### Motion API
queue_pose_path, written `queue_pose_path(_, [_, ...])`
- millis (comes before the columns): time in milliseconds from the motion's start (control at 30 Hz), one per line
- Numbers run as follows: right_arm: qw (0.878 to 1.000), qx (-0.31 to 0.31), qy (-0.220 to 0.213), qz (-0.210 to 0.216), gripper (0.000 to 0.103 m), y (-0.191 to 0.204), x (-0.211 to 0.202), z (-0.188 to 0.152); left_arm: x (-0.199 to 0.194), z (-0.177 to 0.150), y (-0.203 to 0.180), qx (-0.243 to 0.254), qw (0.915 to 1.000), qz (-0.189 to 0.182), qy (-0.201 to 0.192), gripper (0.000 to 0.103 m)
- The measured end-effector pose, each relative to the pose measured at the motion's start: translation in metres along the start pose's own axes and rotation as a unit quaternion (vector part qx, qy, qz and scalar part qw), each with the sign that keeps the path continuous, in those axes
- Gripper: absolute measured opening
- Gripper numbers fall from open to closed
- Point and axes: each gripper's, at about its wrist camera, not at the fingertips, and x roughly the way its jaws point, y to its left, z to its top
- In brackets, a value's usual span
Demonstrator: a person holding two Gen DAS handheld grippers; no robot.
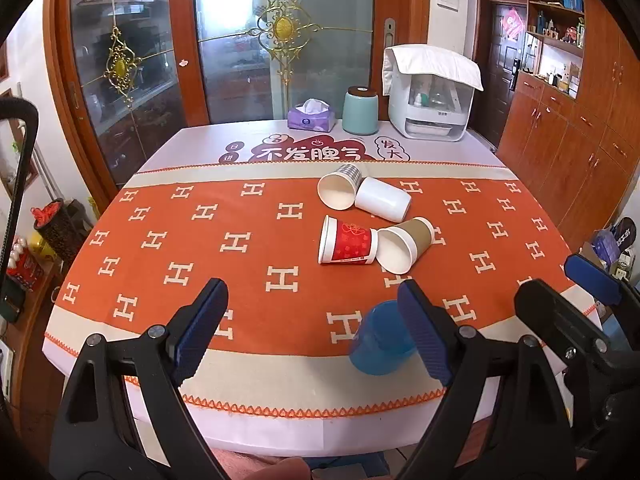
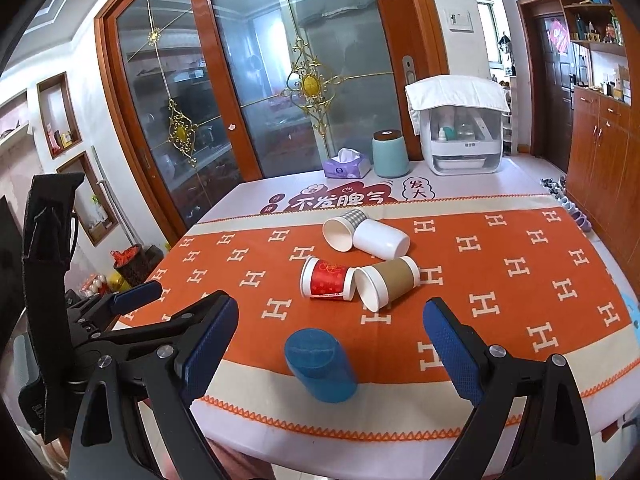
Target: Flip cup upside down
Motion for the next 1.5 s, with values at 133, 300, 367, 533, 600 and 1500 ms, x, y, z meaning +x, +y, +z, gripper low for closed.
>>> queue_pose_path(133, [1.000,0.001,0.001,0.000,0.095,-0.0007,0.0012,-0.0008,0.0013,-0.0007,-0.0007,0.001,1.0000,0.000,0.001,0.085])
queue_pose_path(300, [1.000,0.002,0.002,-0.001,0.095,-0.0013,0.0016,-0.0018,0.0015,-0.0002,-0.0008,0.001,1.0000,-0.001,0.001,0.085])
queue_pose_path(367, [1.000,0.001,0.002,0.000,0.095,-0.0014,0.0019,-0.0014,0.0015,-0.0007,-0.0009,0.001,1.0000,-0.001,0.001,0.085])
queue_pose_path(533, [1.000,0.002,0.003,0.000,0.095,-0.0015,0.0021,-0.0010,0.0015,-0.0002,-0.0009,0.000,1.0000,-0.001,0.001,0.085])
queue_pose_path(600, [1.000,0.002,0.002,0.000,0.095,-0.0015,0.0022,-0.0008,0.0016,-0.0001,-0.0010,0.000,1.0000,-0.001,0.001,0.085])
queue_pose_path(1500, [1.000,0.004,0.007,0.000,0.095,-0.0013,0.0042,-0.0036,0.0086,-0.0055,0.0001,0.002,0.9999,-0.002,0.013,0.085])
